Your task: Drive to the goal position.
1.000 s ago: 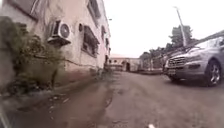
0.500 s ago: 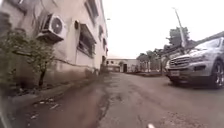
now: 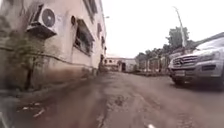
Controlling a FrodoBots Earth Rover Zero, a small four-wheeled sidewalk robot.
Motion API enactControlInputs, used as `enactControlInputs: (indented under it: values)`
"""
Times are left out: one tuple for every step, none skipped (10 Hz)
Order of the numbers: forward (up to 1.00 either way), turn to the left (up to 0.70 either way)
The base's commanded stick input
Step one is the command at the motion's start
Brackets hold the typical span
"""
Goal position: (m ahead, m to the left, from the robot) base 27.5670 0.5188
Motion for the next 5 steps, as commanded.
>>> enactControlInputs:
  values:
    - [0.7,-0.15]
    - [0.7,-0.24]
    - [0.7,-0.27]
    - [0.7,-0.23]
    - [0.7,-0.14]
